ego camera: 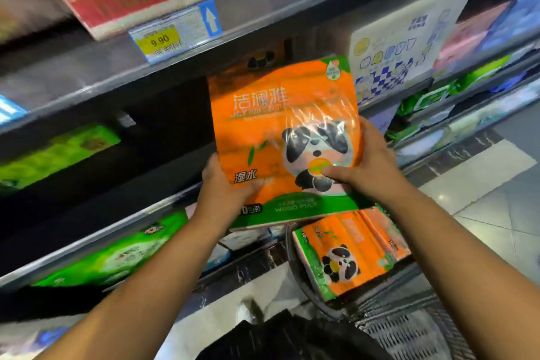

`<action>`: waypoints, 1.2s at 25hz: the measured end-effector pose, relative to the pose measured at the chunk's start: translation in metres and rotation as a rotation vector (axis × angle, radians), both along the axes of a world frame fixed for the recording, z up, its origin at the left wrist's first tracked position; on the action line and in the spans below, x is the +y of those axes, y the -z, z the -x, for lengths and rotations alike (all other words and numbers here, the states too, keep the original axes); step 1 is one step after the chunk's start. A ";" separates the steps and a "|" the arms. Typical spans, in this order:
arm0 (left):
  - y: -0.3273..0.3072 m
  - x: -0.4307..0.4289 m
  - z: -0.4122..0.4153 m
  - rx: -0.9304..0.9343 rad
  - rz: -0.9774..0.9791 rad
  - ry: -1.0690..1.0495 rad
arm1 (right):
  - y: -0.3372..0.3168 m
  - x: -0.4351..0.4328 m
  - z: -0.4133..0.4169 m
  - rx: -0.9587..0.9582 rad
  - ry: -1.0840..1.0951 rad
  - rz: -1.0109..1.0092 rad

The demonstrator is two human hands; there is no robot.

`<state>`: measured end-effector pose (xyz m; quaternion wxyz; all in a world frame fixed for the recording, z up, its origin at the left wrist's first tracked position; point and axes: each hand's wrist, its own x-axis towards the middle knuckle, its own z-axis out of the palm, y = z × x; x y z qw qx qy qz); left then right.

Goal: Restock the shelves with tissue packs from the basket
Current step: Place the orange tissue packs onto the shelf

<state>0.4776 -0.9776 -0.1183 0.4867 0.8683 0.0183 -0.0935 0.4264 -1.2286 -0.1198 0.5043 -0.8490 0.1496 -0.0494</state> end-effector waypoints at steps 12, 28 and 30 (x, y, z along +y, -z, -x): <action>-0.004 -0.018 -0.077 -0.144 0.050 -0.231 | 0.009 -0.021 -0.106 -0.039 -0.124 -0.196; 0.049 -0.024 -0.162 -0.239 0.080 -0.286 | 0.054 -0.026 -0.199 -0.118 -0.190 -0.088; 0.056 -0.031 -0.160 -0.251 -0.043 -0.286 | 0.062 -0.021 -0.209 -0.131 -0.130 -0.061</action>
